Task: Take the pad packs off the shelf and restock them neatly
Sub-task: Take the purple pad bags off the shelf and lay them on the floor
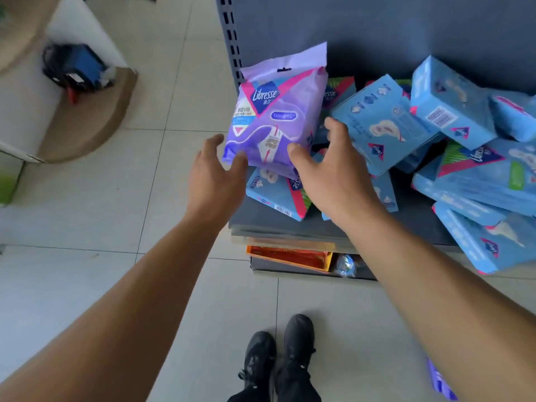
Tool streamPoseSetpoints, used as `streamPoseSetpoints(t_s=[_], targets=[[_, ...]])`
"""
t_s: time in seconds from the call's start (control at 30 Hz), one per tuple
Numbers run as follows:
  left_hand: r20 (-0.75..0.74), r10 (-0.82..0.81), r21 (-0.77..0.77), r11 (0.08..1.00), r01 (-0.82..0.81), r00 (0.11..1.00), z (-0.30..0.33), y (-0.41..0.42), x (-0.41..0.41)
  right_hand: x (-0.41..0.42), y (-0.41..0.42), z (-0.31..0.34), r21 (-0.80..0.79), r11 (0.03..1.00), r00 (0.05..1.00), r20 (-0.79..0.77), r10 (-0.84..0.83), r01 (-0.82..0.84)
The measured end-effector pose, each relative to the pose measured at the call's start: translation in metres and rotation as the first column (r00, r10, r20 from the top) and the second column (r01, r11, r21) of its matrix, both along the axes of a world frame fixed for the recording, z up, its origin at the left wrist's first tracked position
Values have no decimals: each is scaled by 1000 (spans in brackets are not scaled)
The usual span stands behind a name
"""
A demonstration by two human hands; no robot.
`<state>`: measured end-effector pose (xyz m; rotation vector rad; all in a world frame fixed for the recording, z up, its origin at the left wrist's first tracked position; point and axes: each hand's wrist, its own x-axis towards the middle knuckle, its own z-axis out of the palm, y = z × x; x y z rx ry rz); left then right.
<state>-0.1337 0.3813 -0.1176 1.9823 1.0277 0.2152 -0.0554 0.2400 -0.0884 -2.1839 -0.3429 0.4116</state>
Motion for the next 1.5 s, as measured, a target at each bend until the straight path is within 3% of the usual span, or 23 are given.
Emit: streamPoseSetpoints(t_s=[0.2,0.4,0.57,0.83,1.13,1.37,1.5], targets=[[54,26,-279,960,-10,998,-20,30,37,17,23,-16,24,997,994,82,-69,67],[124,11,-398,917,39,992,-32,56,43,12,38,-20,160,972,974,120,-191,170],[94,-94,-388,914,123,991,-38,81,42,4,43,-24,281,937,976,12,-219,207],[324,-217,-643,663,383,921,2,79,0,-34,9,-12,456,811,930,-222,-294,366],[348,-559,-598,487,637,753,56,-52,-5,-92,-107,5,516,659,836,-294,-463,547],[293,-743,-548,386,742,602,52,-228,-2,-150,-268,6,528,412,641,-381,-666,743],[249,-814,-575,311,756,524,44,-337,-19,-192,-361,-13,472,245,492,-521,-698,847]])
